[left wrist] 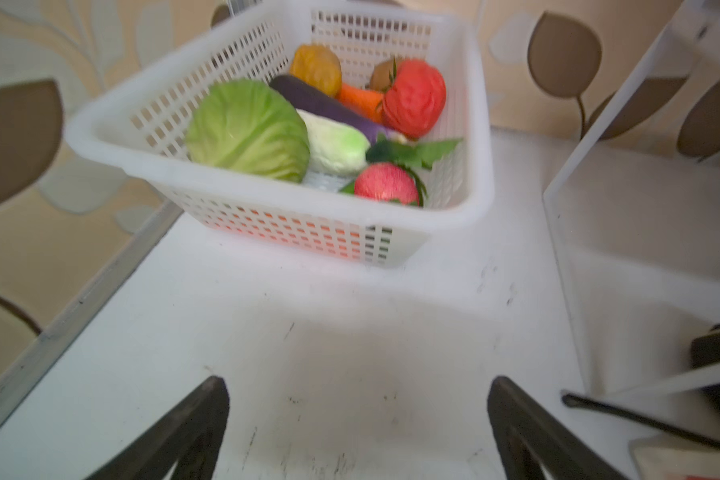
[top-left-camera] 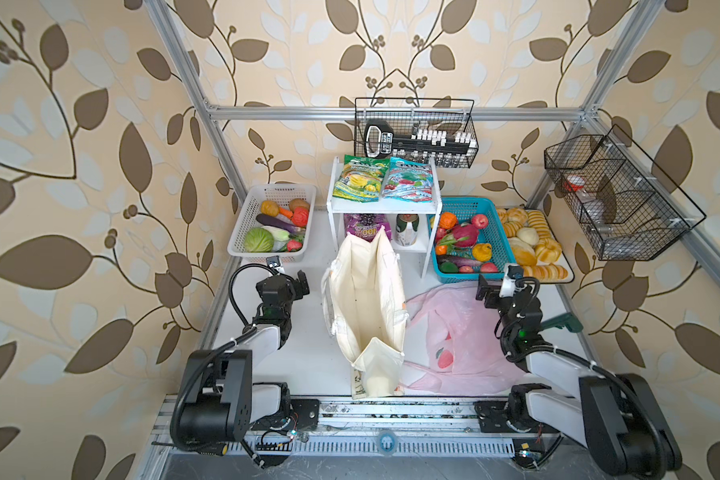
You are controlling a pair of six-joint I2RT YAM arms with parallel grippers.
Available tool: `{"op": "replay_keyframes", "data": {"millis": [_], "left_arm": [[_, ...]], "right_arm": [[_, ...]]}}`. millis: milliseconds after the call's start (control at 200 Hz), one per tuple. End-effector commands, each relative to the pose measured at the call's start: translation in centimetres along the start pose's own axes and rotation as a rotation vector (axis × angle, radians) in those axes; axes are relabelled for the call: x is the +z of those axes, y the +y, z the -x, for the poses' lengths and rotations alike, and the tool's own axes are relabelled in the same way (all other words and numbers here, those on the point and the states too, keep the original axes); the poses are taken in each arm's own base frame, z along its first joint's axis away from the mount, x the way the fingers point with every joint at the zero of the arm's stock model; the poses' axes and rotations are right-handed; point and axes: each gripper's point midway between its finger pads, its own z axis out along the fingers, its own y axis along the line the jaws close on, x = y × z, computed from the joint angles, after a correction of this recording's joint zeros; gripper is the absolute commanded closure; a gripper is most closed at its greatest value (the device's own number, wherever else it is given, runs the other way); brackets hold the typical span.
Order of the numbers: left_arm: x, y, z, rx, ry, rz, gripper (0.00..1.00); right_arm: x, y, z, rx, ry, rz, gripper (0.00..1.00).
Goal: Place the mixed food into the grocery bags and tie them
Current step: 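Move both grippers forward toward the handles of the cream tote bag, then grasp one tote bag handle with each gripper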
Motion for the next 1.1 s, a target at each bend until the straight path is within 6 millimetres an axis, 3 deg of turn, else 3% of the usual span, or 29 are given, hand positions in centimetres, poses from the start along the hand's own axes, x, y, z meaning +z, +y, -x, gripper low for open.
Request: {"op": "replay_keyframes", "data": {"millis": [0, 160, 245, 340, 420, 480, 565, 735, 875, 1015, 1095], "left_arm": [[-1.4, -0.1, 4.2, -0.096, -0.037, 0.010, 0.01], [-3.9, 0.5, 7.0, -0.357, 0.052, 0.075, 0.01], [-6.2, 0.7, 8.1, -0.508, 0.109, 0.112, 0.01], [-8.3, -3.1, 10.3, -0.445, 0.168, -0.108, 0.01], [-10.4, -6.7, 11.6, -0.431, 0.217, -0.316, 0.01], [-12.1, -9.1, 12.1, -0.417, 0.260, -0.459, 0.01], [-14.1, -10.7, 12.5, -0.430, 0.323, -0.562, 0.03], [-16.6, -12.0, 11.2, -0.414, 0.477, -0.627, 0.06], [-18.6, -13.6, 9.4, -0.349, 0.601, -0.669, 0.07], [-20.3, -15.4, 7.3, -0.282, 0.676, -0.720, 0.10], [-20.7, -15.9, 6.1, -0.265, 0.717, -0.728, 0.15]], "right_arm": [[-1.3, -1.3, 2.0, 0.110, -0.004, -0.054, 0.00], [-4.1, -0.7, 5.6, 0.347, 0.094, -0.019, 0.00], [-6.2, 2.2, 7.5, 0.470, 0.172, 0.157, 0.00], [-8.8, 7.5, 10.6, 0.570, 0.205, 0.483, 0.09], [-10.6, 11.2, 12.0, 0.627, 0.322, 0.640, 0.17], [-11.7, 13.6, 12.0, 0.578, 0.422, 0.664, 0.18], [-13.4, 16.7, 11.5, 0.455, 0.519, 0.650, 0.19], [-15.4, 22.2, 10.4, 0.328, 0.617, 0.658, 0.19], [-16.5, 27.3, 9.1, 0.281, 0.686, 0.746, 0.26], [-15.7, 29.3, 7.5, 0.253, 0.728, 0.712, 0.34], [-15.6, 30.1, 6.7, 0.234, 0.747, 0.728, 0.45]]}}
